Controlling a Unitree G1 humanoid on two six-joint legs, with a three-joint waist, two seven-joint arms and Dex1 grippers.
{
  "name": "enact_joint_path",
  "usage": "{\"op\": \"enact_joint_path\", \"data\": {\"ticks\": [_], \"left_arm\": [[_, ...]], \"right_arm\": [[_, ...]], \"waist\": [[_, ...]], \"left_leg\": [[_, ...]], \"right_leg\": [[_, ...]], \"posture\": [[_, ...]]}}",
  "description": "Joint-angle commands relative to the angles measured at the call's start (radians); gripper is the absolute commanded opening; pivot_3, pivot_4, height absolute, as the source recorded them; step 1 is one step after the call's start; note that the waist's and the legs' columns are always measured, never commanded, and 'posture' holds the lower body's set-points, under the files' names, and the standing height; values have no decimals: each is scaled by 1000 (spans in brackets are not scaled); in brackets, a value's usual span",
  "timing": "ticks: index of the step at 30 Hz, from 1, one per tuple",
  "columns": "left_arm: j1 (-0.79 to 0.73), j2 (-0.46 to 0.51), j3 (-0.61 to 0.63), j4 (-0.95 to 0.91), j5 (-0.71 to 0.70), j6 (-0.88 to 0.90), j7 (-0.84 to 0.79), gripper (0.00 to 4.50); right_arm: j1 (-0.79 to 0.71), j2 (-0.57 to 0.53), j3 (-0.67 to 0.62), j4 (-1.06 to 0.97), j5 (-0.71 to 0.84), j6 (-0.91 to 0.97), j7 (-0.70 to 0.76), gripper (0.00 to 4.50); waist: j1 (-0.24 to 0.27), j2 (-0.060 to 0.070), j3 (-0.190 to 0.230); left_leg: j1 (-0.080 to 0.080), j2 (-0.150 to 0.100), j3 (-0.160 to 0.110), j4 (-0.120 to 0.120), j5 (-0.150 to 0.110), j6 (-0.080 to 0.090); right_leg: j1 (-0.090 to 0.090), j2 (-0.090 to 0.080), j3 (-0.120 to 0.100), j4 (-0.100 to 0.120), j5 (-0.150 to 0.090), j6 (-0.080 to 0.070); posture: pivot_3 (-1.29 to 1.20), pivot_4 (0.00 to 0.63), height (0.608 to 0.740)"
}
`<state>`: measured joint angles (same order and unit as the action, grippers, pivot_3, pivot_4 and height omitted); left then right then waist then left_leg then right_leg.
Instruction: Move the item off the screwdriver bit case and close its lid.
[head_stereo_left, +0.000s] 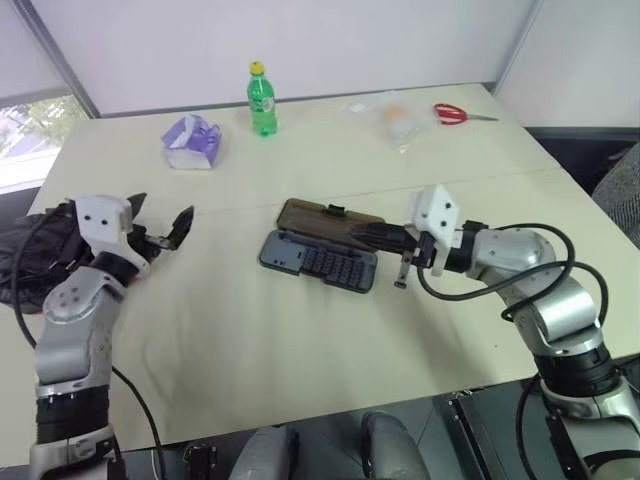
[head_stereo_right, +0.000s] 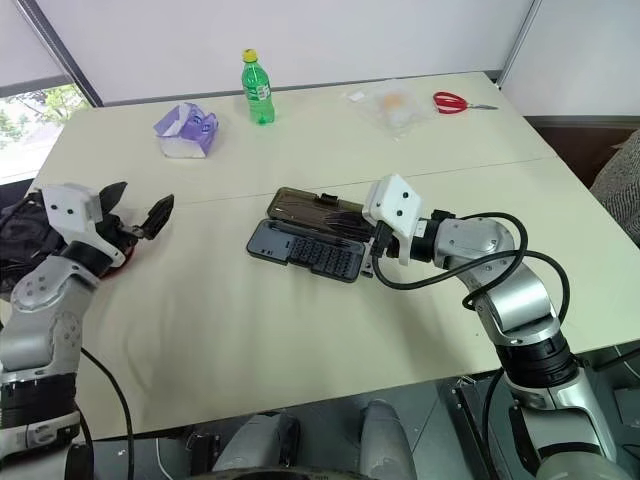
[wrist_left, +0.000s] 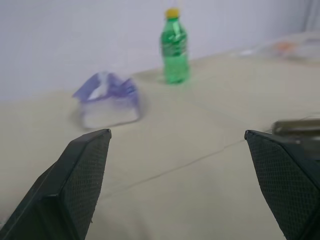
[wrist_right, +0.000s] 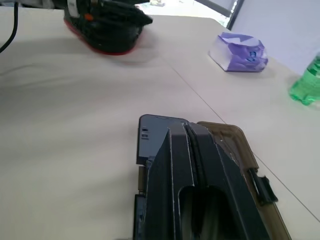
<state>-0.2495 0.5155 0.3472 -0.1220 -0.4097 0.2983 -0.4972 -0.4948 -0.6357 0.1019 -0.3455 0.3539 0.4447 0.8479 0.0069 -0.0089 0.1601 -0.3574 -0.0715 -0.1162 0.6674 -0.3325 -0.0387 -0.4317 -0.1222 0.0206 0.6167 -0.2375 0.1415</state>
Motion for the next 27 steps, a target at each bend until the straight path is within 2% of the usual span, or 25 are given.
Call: {"op": "enact_joint_path", "data": {"ticks": [1, 4, 7, 8, 11, 17, 27], "left_arm": [[-32, 32, -47, -68, -80, 75, -87, 4468], [-48, 56, -98, -82, -133, 153, -167, 4468], [-61, 80, -160, -64, -152, 196, -254, 4468], [-67, 91, -183, -56, -158, 211, -291, 4492], [-91, 101, -216, -41, -165, 232, -343, 4500], [-141, 80, -245, -9, -170, 258, -368, 4500], [-165, 18, -296, 10, -139, 240, -365, 4500]], "right_arm": [[-23, -2, -20, 37, -64, -32, -51, 0], [-45, -3, -5, 110, -134, -54, -91, 0], [-80, 43, -20, 193, -141, -15, -142, 0], [-104, 69, -25, 222, -132, 18, -160, 252], [-156, 120, -23, 267, -126, 91, -197, 1311], [-228, 195, 0, 356, -177, 210, -294, 4455], [-318, 248, -18, 577, -298, 396, -519, 4455]], "waist": [[-2, 0, 0], [-3, 0, 0], [-9, 0, 0], [-17, 0, 0], [-25, 0, 0], [-25, 0, 0], [-26, 0, 0]], "left_leg": [[0, 0, 0, 0, 0, 0], [0, 0, 0, 0, 0, 0], [0, 0, 0, 0, 0, 0], [0, 0, 0, 0, 0, 0], [0, 0, 0, 0, 0, 0], [-1, 0, 0, -1, 0, 0], [-2, 0, 0, -1, 0, 0]], "right_leg": [[0, 0, 0, 0, 0, 0], [0, 0, 0, 0, 0, 0], [0, 0, 0, 0, 0, 0], [0, 0, 0, 0, 0, 0], [0, 1, 0, 0, 0, 0], [-2, 1, 0, 0, 0, 0], [-3, 1, 1, 0, 0, 0]], "posture": [[0, 150, 740], [0, 150, 740], [0, 150, 740], [0, 150, 740], [0, 150, 740], [0, 150, 740], [0, 150, 740]]}}
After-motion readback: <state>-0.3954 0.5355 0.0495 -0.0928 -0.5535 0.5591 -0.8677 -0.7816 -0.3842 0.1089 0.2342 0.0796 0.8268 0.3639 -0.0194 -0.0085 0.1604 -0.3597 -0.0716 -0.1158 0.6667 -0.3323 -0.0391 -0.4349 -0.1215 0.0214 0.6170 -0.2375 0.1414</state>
